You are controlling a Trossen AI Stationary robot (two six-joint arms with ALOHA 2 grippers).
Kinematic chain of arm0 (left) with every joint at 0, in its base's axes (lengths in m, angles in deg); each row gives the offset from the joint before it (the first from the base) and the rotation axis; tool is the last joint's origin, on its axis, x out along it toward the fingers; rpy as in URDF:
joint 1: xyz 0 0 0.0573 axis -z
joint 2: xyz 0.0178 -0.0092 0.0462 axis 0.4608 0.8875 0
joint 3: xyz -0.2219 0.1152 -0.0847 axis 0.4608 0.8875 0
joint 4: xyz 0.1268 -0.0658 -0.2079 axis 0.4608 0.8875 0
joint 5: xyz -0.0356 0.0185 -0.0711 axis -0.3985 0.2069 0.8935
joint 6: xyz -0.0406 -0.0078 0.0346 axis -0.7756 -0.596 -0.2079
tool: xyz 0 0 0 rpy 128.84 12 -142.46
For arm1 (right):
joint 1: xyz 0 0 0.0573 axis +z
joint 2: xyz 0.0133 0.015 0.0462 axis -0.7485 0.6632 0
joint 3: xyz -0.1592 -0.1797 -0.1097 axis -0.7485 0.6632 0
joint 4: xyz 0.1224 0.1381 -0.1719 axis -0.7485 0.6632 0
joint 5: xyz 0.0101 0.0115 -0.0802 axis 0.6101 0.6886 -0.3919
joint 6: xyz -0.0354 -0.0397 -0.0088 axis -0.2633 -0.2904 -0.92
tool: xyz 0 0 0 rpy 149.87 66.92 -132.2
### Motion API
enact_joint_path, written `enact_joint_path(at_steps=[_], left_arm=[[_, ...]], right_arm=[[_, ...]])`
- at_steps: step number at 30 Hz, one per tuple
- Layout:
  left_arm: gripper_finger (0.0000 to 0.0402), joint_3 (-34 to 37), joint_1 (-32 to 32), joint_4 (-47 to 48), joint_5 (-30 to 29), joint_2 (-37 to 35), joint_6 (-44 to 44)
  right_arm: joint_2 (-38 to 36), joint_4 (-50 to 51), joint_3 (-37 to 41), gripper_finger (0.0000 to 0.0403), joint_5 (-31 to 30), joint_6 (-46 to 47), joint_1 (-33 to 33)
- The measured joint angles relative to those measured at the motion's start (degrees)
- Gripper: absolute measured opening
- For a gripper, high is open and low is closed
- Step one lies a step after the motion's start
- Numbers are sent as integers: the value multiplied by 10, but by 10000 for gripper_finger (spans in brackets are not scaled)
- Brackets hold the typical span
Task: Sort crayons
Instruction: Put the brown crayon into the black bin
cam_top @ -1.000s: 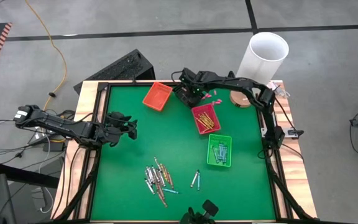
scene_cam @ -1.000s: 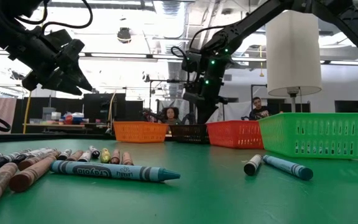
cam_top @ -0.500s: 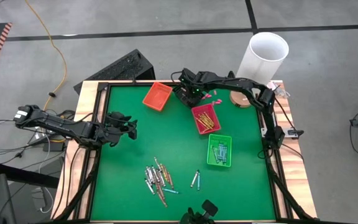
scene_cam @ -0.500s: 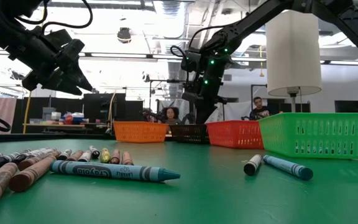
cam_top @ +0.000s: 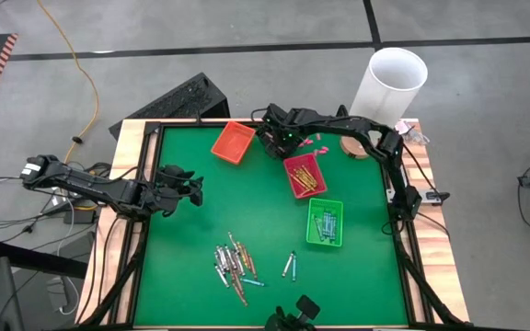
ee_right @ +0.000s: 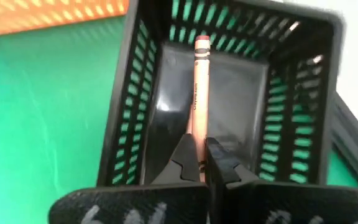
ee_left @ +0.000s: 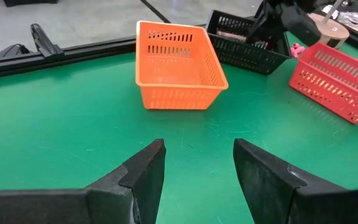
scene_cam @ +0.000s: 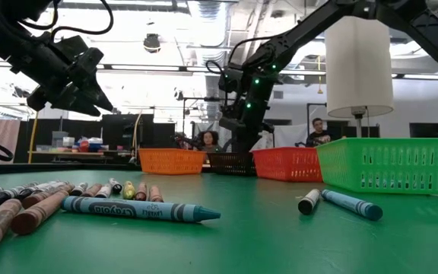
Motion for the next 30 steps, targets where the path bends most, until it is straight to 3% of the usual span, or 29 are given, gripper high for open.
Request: enact_joint_path(at_steps=[7,18,30], left_arm=[[180,0,0,0,0,0,0],[180,0,0,0,0,0,0],[180,0,0,0,0,0,-10]], right_arm=[[10,19,1,4,0,2,-4],[16,21,0,46,0,13,-4],[16,23,0,48,4,-13,-4]])
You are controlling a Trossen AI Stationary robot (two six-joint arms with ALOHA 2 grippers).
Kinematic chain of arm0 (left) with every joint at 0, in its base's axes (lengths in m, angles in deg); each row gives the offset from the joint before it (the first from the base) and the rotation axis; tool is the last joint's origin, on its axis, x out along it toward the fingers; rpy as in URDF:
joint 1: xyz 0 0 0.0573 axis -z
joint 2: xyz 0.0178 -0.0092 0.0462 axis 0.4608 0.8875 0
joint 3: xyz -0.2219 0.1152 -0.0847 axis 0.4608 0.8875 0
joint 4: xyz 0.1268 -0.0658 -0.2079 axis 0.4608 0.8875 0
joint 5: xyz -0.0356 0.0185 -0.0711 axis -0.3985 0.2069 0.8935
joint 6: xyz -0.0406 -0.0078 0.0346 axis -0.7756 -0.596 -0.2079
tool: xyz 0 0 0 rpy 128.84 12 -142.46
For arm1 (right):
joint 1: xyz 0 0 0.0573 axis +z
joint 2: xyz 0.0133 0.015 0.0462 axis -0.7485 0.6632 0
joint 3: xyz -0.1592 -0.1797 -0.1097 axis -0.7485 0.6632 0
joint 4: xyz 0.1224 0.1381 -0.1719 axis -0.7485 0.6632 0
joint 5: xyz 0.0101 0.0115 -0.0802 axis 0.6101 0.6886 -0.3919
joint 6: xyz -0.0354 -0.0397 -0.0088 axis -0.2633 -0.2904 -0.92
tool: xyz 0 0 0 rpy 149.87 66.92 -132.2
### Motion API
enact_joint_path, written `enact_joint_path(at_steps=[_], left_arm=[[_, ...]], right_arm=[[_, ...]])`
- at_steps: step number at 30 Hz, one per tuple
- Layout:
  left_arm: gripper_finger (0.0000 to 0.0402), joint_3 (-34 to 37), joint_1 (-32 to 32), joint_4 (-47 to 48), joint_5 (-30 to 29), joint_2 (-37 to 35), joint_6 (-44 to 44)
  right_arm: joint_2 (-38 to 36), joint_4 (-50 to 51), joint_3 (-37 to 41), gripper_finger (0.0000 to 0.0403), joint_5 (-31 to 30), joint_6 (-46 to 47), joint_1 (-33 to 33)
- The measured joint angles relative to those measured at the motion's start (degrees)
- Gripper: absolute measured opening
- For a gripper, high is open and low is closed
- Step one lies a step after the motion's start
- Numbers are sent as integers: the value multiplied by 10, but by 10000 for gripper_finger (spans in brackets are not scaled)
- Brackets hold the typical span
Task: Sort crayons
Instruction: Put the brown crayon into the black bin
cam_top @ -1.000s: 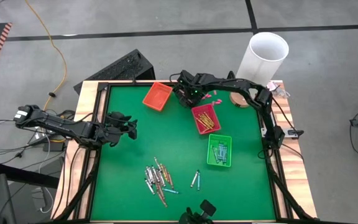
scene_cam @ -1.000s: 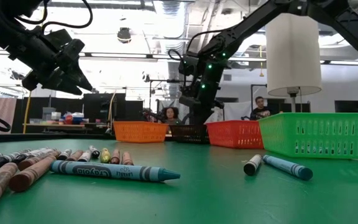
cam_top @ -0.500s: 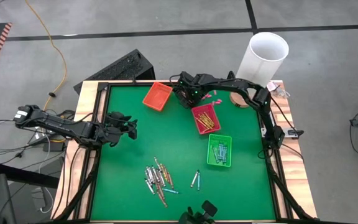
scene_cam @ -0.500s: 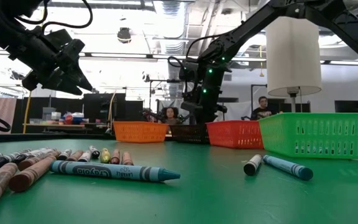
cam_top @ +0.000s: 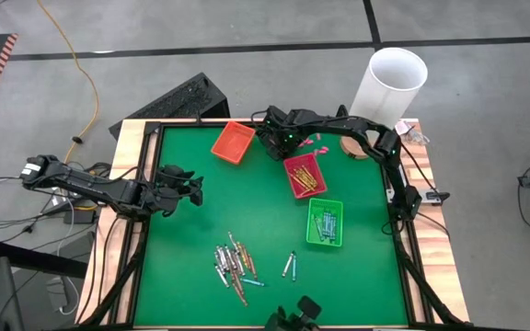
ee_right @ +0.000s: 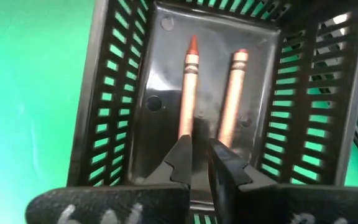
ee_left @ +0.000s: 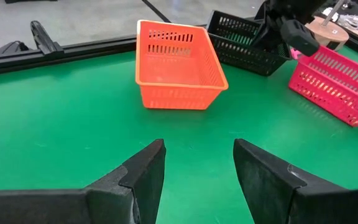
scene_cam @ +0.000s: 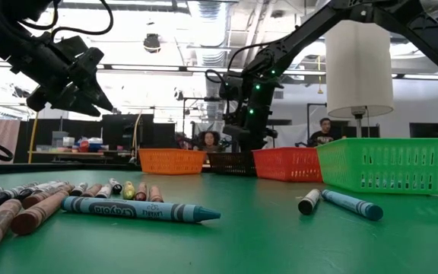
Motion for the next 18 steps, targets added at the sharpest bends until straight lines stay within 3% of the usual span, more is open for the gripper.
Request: enact_joint_path(at_steps=[18], left_arm=[[180,0,0,0,0,0,5]], right_arm=[[-55,-39,0,49,-3,-49,0]])
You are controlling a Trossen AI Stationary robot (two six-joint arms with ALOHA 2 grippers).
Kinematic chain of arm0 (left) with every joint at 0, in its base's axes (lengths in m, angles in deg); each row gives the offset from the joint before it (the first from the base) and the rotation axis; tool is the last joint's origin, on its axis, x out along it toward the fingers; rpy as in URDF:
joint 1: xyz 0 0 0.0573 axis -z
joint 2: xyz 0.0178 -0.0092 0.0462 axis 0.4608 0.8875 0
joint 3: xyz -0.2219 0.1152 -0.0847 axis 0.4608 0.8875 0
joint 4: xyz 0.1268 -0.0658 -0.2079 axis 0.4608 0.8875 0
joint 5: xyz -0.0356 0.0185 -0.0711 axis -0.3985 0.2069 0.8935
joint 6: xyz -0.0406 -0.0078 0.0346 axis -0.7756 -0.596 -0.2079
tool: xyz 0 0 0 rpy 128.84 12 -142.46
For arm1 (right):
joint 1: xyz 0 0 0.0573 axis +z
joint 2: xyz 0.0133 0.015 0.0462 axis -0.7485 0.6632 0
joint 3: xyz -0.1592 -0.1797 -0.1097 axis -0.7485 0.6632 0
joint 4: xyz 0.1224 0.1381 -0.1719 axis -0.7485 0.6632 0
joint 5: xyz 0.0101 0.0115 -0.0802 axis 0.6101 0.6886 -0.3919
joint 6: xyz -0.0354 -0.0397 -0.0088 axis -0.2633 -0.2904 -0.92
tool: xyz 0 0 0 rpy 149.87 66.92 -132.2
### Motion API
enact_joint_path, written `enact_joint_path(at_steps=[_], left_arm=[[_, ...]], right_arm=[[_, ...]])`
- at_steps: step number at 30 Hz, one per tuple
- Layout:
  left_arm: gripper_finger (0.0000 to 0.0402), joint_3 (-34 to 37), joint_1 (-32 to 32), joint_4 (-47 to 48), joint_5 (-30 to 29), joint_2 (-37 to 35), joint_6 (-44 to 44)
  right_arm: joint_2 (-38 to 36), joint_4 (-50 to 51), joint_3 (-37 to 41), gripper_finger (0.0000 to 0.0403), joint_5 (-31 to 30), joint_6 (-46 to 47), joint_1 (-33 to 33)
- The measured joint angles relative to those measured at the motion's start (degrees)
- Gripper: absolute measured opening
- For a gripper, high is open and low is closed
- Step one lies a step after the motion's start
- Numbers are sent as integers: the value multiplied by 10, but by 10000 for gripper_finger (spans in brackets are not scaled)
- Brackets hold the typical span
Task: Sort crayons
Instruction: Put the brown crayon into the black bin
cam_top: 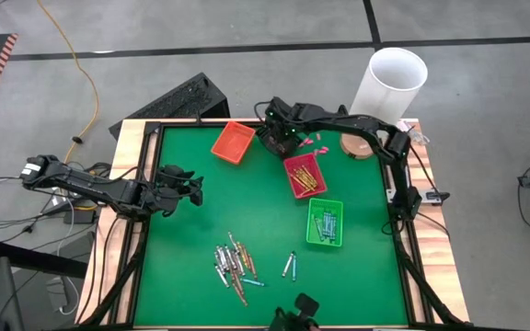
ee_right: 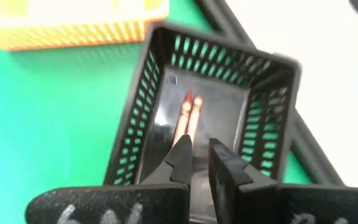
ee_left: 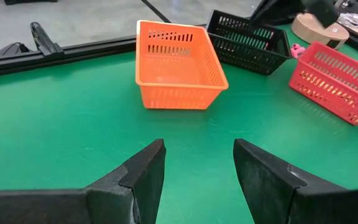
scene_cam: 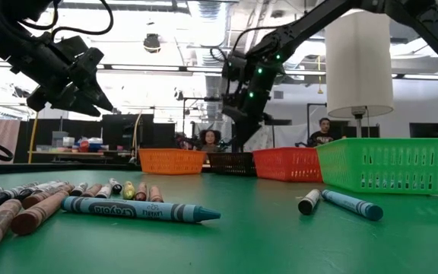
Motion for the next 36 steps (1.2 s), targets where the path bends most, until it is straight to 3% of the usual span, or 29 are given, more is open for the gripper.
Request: enact_joint_path(at_steps=[13,17,26,32,36], left_arm=[[180,0,0,0,0,0,0],[180,0,0,0,0,0,0],[180,0,0,2,0,0,0],[180,0,0,5,-1,0,10],[180,0,0,4,-10,0,10]], right_arm=[[-81,-103,0,49,3,-75,20],[-89,-156,0,49,83,-120,29],[-90,-230,3,49,166,-146,31],[-171,-304,128,49,186,-142,15],[-265,-479,275,49,180,-98,6]])
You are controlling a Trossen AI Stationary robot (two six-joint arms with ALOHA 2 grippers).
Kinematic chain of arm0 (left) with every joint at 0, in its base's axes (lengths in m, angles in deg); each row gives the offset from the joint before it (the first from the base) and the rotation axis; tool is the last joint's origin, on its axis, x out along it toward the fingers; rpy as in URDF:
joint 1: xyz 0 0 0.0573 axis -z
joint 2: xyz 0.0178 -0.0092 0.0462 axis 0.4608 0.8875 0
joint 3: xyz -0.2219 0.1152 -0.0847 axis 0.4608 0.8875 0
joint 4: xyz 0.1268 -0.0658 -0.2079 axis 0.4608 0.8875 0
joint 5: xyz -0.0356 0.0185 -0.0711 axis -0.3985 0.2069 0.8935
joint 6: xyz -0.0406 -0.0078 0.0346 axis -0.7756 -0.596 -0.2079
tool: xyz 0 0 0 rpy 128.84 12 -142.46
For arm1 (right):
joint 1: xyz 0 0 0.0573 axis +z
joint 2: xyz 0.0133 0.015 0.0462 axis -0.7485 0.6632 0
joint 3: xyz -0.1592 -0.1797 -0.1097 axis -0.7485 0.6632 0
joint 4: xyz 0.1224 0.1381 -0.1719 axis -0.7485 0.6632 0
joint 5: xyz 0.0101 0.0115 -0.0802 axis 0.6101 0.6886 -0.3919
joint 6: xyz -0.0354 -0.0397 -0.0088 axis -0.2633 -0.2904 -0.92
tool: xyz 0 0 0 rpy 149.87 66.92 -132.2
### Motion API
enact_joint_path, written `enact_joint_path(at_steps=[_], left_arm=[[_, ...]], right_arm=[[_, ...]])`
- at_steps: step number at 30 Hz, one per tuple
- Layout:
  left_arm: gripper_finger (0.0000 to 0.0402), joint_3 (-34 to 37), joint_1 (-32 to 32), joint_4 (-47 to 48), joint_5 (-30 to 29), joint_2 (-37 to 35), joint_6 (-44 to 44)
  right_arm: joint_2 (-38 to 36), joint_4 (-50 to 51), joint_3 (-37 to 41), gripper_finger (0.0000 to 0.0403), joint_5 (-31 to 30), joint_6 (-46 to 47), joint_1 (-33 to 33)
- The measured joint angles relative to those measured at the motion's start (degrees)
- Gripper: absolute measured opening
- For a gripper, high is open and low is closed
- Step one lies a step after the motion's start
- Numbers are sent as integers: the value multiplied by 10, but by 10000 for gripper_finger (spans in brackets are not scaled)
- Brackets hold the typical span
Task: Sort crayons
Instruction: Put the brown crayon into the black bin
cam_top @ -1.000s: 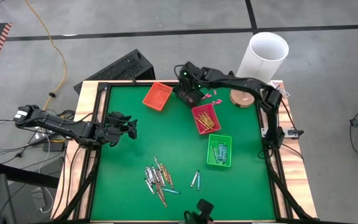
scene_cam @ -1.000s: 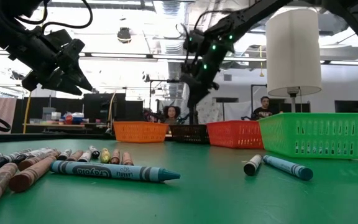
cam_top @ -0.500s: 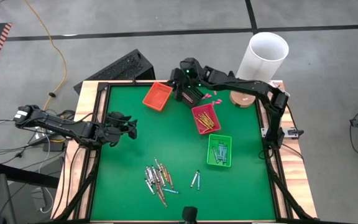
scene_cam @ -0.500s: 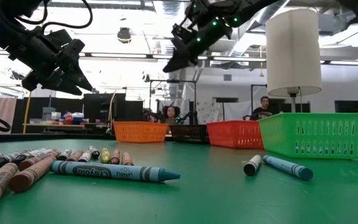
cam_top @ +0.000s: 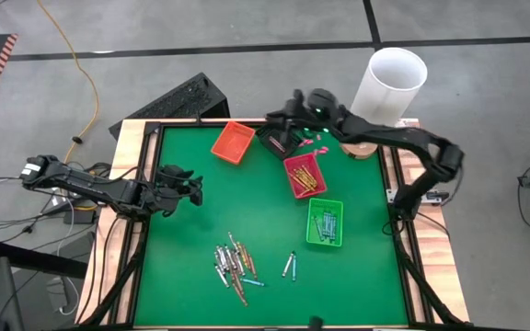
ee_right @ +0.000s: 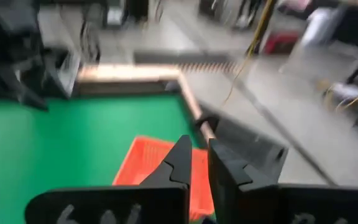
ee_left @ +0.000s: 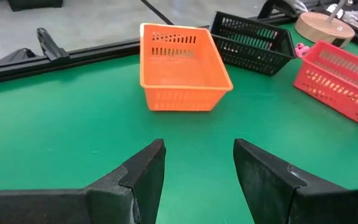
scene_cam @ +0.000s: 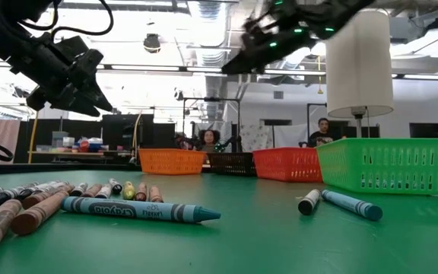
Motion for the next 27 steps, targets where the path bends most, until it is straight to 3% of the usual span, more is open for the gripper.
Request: enact_joint_path(at_steps=[4,9,18,27], left_arm=[[180,0,-2,-1,-8,0,0],[180,0,-3,-5,-7,0,-19],[180,0,-3,-5,-4,0,-26],[180,0,-3,-5,-4,0,-27]], right_arm=[[-65,-122,105,49,-2,9,6],[-81,-145,166,49,-2,6,17],[-21,-266,229,49,-2,2,40],[30,-351,233,49,26,47,57]])
